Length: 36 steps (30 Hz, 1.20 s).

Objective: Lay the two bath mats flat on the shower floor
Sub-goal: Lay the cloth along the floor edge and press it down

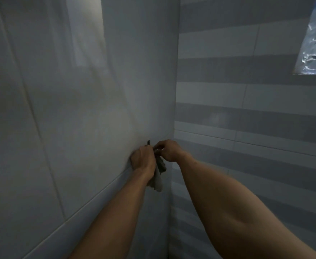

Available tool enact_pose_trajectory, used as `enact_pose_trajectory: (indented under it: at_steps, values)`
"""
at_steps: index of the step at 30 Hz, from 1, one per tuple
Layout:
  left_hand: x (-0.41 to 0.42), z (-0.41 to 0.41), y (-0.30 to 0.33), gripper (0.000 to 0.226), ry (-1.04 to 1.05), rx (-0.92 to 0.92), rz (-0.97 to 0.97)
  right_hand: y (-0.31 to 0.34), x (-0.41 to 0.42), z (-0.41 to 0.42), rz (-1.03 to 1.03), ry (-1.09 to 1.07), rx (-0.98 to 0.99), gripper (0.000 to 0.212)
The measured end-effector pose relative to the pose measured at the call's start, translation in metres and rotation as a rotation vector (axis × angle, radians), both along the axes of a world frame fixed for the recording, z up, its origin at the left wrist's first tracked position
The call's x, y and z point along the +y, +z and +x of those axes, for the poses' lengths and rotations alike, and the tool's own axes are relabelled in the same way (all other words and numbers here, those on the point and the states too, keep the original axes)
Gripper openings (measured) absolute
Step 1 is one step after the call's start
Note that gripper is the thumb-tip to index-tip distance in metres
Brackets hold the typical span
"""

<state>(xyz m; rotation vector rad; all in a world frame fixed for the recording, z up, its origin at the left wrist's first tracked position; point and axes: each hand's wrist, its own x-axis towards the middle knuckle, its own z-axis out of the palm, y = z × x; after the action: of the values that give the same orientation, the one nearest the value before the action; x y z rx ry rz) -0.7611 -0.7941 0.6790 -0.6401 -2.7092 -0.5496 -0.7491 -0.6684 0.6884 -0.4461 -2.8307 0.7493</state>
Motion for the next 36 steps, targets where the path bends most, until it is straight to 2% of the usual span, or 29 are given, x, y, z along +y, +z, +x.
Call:
enact_pose_trajectory:
  at_steps: [4,9,11,15,17,19,24,29,33,36]
  values:
    - [-0.001,-0.006,0.015,0.025,-0.034,0.075,-0.078,0.0,0.003,-0.001,-0.007,0.01,0.025,0.029]
    - [0.014,-0.014,0.053,0.037,-0.153,0.166,-0.064,0.038,0.025,0.013,-0.058,0.028,0.064,0.032]
    - [0.031,-0.016,0.066,0.039,-0.202,0.179,0.009,0.056,0.04,0.023,-0.083,-0.007,0.082,0.032]
    - [0.07,-0.02,0.085,0.032,-0.34,0.012,0.259,0.088,0.084,0.053,-0.081,-0.131,0.091,0.03]
    - [0.091,-0.021,0.089,0.025,-0.436,-0.032,0.35,0.1,0.108,0.074,-0.077,-0.194,0.061,0.039]
    - [0.115,-0.017,0.089,0.02,-0.538,-0.032,0.362,0.107,0.128,0.098,-0.08,-0.253,0.014,0.052]
    - [0.175,0.012,0.082,0.017,-0.84,-0.011,0.277,0.105,0.178,0.173,-0.065,-0.415,-0.127,0.066]
    - [0.237,0.052,0.061,0.039,-1.139,-0.127,0.122,0.082,0.22,0.256,-0.151,-0.588,-0.144,0.052]
    - [0.289,0.086,0.028,0.025,-1.305,-0.144,-0.032,0.043,0.238,0.317,-0.257,-0.713,-0.16,0.041]
    - [0.323,0.114,-0.01,0.014,-1.388,-0.051,-0.182,0.004,0.242,0.357,-0.297,-0.83,-0.152,0.037]
